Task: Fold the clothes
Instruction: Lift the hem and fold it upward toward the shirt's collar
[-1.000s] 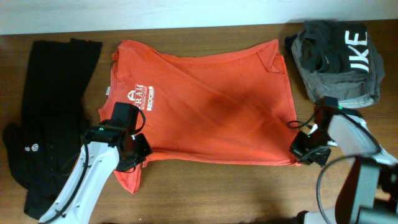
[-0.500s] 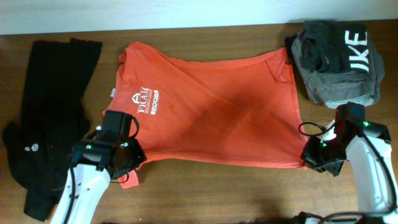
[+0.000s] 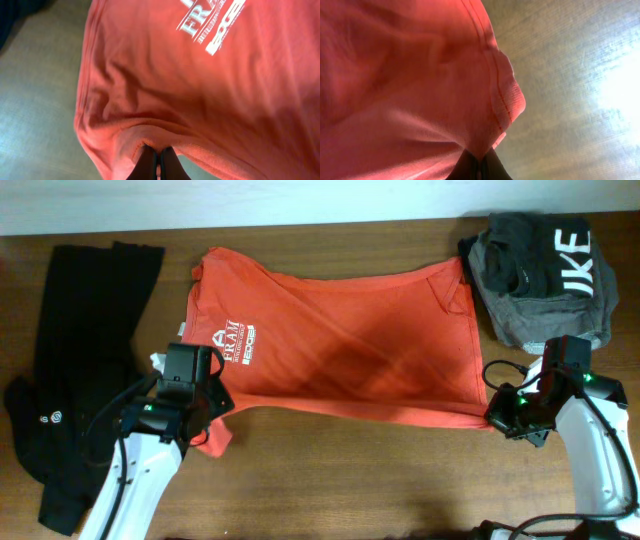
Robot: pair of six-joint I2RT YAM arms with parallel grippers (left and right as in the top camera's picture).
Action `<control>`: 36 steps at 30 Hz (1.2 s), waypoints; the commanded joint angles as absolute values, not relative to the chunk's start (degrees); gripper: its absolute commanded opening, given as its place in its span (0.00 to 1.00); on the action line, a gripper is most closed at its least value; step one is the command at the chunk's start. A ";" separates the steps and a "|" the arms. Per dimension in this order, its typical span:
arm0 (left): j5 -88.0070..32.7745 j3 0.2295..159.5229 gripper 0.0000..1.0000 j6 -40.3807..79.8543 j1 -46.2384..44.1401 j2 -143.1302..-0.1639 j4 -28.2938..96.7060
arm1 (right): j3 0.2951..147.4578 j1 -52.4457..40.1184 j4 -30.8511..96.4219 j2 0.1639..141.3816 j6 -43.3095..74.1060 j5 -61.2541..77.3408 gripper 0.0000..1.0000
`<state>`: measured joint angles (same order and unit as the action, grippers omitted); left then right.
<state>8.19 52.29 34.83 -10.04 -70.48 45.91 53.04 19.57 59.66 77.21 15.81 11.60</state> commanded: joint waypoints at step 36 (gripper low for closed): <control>24.21 53.15 0.01 28.95 -9.56 -85.76 18.02 | 54.00 12.75 33.10 92.68 16.47 11.90 0.04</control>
